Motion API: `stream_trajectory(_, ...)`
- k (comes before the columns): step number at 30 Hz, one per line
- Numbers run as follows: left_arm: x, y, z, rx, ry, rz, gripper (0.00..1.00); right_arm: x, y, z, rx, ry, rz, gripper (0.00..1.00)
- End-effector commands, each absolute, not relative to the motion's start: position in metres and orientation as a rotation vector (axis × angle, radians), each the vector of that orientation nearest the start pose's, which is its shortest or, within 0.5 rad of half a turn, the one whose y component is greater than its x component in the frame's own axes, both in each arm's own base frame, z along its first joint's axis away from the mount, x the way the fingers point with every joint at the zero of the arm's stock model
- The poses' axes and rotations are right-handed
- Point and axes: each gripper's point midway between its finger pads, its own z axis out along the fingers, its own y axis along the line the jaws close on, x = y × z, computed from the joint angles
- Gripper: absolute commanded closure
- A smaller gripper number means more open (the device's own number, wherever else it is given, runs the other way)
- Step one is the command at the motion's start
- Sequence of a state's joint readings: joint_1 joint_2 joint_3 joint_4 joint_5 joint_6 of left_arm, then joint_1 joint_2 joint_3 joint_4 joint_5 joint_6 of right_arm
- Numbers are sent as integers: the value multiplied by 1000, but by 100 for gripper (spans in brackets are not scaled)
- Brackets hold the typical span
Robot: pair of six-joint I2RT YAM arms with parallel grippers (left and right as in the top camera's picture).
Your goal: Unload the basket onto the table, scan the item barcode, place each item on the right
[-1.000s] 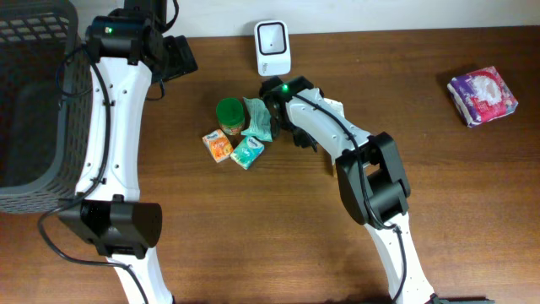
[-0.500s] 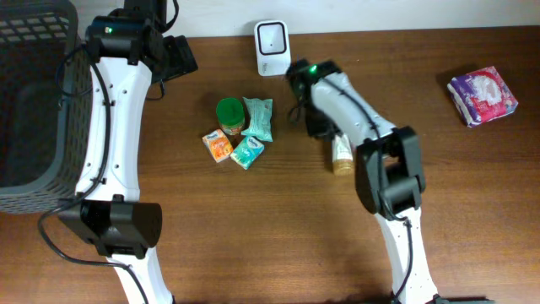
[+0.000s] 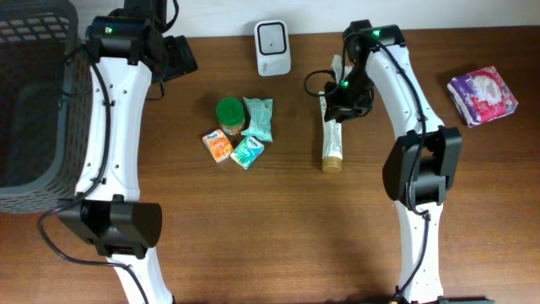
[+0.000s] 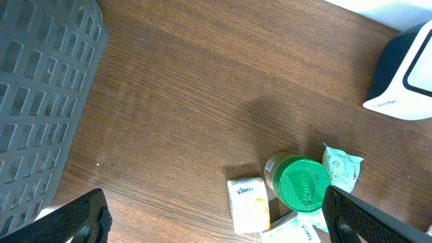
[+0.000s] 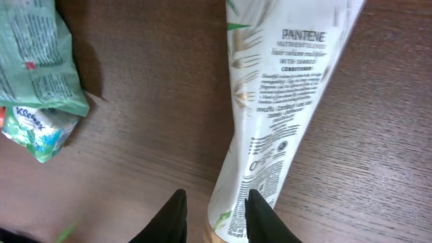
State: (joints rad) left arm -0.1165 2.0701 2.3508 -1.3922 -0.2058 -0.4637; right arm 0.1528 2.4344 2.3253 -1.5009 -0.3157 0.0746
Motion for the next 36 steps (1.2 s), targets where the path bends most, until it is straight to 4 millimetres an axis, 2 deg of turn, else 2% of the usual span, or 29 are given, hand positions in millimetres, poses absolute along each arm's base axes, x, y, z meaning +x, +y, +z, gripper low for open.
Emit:
stream_trajectory(1,474,-21,250,-505,2604,91,1,446,117,70,-125,3201,139,71)
stream_trajectory(2,474,-21,250,-505,2604,91,1,448,108,70,-81,3173,-98,70)
stream_trajectory(3,474,-21,250,-505,2604,91,1,450,102,72,-57,3137,-251,68)
stream_trajectory(5,474,-21,250,-505,2604,91,1,453,99,77,-25,3057,-463,67)
stream_trajectory(7,474,-21,250,-505,2604,90,1,452,111,82,-12,2987,-573,66)
stream_trajectory(12,474,-21,250,-505,2604,91,1,453,137,76,-90,2889,-670,64)
stream_trajectory(15,474,-21,250,-505,2604,91,1,452,143,56,-132,2853,-725,61)
stream_trajectory(18,474,-21,250,-505,2604,91,1,448,134,36,-141,2846,-788,59)
stream_trajectory(21,474,-21,250,-505,2604,91,1,446,112,30,-114,2803,-922,57)
stream_trajectory(24,474,-21,250,-505,2604,91,1,442,100,24,-99,2820,-951,53)
stream_trajectory(32,474,-21,250,-505,2604,90,1,448,73,26,-24,2839,-965,53)
stream_trajectory(36,474,-21,250,-505,2604,91,1,448,72,43,-29,2850,-979,53)
